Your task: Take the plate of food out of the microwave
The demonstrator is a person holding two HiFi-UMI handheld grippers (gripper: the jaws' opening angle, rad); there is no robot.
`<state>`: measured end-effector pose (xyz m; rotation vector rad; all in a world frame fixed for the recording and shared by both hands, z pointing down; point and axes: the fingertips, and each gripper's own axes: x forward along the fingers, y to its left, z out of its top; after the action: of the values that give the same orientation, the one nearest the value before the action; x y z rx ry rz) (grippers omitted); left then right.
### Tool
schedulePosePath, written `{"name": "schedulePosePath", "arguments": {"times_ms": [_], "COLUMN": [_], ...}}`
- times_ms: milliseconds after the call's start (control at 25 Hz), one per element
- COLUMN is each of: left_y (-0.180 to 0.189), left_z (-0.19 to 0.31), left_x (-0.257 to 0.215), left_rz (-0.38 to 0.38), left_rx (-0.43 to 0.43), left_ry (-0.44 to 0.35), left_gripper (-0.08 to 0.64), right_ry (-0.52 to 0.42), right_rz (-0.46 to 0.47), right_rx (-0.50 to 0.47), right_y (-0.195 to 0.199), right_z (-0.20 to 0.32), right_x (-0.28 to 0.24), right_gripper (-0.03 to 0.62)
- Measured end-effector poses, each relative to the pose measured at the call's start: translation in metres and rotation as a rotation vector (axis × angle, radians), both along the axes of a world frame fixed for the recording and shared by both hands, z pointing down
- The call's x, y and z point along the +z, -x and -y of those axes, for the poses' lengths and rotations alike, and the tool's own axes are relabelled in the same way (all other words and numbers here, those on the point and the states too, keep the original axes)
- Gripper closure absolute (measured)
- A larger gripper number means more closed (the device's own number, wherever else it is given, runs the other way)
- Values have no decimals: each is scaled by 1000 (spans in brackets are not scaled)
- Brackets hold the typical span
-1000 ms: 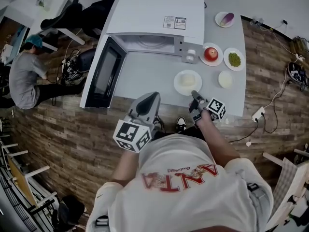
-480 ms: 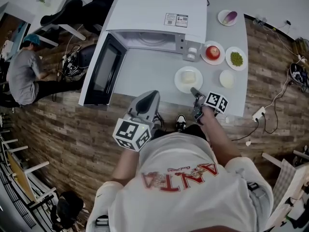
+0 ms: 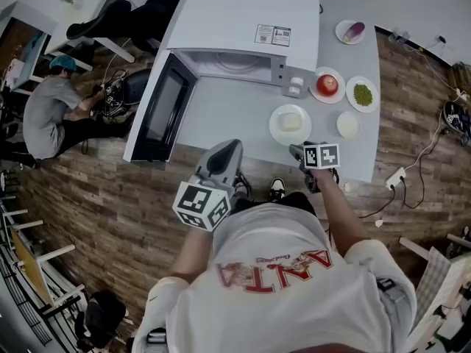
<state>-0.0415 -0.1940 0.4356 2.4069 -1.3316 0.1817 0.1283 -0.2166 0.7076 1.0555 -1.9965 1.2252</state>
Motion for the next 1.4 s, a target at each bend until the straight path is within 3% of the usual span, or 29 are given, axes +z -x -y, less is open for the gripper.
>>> {"name": "schedulePosePath", "arguments": {"times_ms": [240,280,520,720,880,1080,1240,1400], "left_y": [5,6,17,23,25,26,27,20], "left_z": [2,3,12,16,17,12,4,-4], "left_x": [-6,-9,-29,-50,-67,-78,-81,-78], "left_rz": [-10,-12,11,21,22,28,34,33], "left_rx": [-17,-21,-48,-66,-67,-69,-78,-70], "left_ry": [-23,-31,-105,-160,-196,-213,-217,-206], "left_gripper": [551,551,551,551,551,551,551,551], "right_ry": [-113,-151,-447,-683,-834,-868,-886,-844], "right_rz": [-33,-13,170,305,344,444,452,474], "right_rx": [-31,-30,0,-5,-38,-48,-68,-59], "right_y": [1,3,19,25,28,32,35,34], "right_z": [6,10,38,40,32,22,16,13], "right_x": [-34,-48,-159,-254,-312,-353,-360,-350], "right_gripper": [368,372,568,589,591,591,591,591]}}
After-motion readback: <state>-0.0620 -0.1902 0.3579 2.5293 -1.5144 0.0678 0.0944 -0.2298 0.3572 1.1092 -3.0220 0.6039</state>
